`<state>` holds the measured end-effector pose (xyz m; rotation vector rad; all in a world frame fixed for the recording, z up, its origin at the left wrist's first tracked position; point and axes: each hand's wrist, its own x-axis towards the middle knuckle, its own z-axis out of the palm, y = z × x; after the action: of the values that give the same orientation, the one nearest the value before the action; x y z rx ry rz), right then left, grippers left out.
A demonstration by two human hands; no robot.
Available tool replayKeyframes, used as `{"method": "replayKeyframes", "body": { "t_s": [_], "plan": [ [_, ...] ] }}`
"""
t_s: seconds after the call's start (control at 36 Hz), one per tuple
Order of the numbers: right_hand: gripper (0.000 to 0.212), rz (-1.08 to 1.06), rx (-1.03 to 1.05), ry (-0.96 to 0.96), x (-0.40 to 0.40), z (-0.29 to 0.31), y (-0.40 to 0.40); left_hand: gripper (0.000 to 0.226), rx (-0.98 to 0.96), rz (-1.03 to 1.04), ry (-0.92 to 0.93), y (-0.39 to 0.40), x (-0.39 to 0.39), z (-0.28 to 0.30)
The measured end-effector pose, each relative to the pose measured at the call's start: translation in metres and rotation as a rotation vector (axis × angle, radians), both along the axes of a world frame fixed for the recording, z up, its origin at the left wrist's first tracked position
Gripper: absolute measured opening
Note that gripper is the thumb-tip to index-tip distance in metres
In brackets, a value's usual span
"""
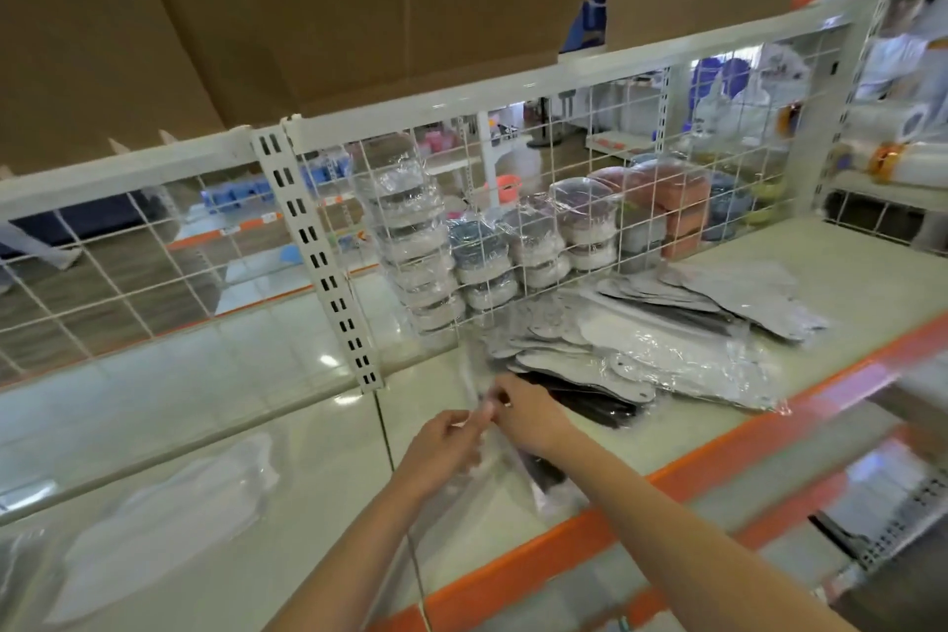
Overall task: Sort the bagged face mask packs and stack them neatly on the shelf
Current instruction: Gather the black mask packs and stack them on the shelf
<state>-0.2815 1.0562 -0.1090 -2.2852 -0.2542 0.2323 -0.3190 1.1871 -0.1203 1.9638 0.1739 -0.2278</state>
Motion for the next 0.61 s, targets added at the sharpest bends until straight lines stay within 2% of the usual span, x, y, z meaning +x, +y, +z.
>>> {"method": "replayKeyframes", "body": {
  "t_s": [0.03, 0.06, 0.11, 0.17, 0.22, 0.31, 0.36, 0.5, 0.61],
  "plan": [
    [0.019, 0.055, 0.230, 0.091, -0.003, 0.004, 0.002, 0.058, -0.150, 0.016, 0.021, -0.003, -0.002, 0.000],
    [0.019, 0.097, 0.387, 0.157, -0.005, 0.006, 0.002, 0.052, -0.280, 0.054, 0.021, -0.005, -0.003, 0.000],
    [0.019, 0.096, 0.416, 0.116, -0.004, 0.003, -0.004, 0.025, -0.432, 0.210, 0.036, -0.003, -0.004, 0.001],
    [0.020, -0.002, 0.241, -0.038, 0.002, -0.004, -0.015, 0.023, -0.524, 0.363, 0.075, 0.001, -0.003, -0.001],
    [0.026, -0.110, -0.001, -0.161, 0.009, -0.015, -0.030, 0.025, -0.563, 0.415, 0.101, 0.005, -0.002, -0.001],
    [0.034, -0.141, -0.402, -0.214, 0.018, -0.033, -0.051, 0.024, -0.621, 0.436, 0.128, 0.012, -0.004, 0.002],
    [0.036, -0.135, -0.599, -0.242, 0.023, -0.043, -0.061, 0.024, -0.641, 0.426, 0.129, 0.016, -0.006, 0.001],
    [0.034, -0.149, -0.755, -0.290, 0.033, -0.041, -0.062, 0.024, -0.703, 0.429, 0.124, 0.025, -0.011, 0.000],
    [0.030, -0.143, -0.734, -0.259, 0.038, -0.034, -0.060, 0.025, -0.731, 0.443, 0.117, 0.031, -0.012, 0.000]
  ]
}}
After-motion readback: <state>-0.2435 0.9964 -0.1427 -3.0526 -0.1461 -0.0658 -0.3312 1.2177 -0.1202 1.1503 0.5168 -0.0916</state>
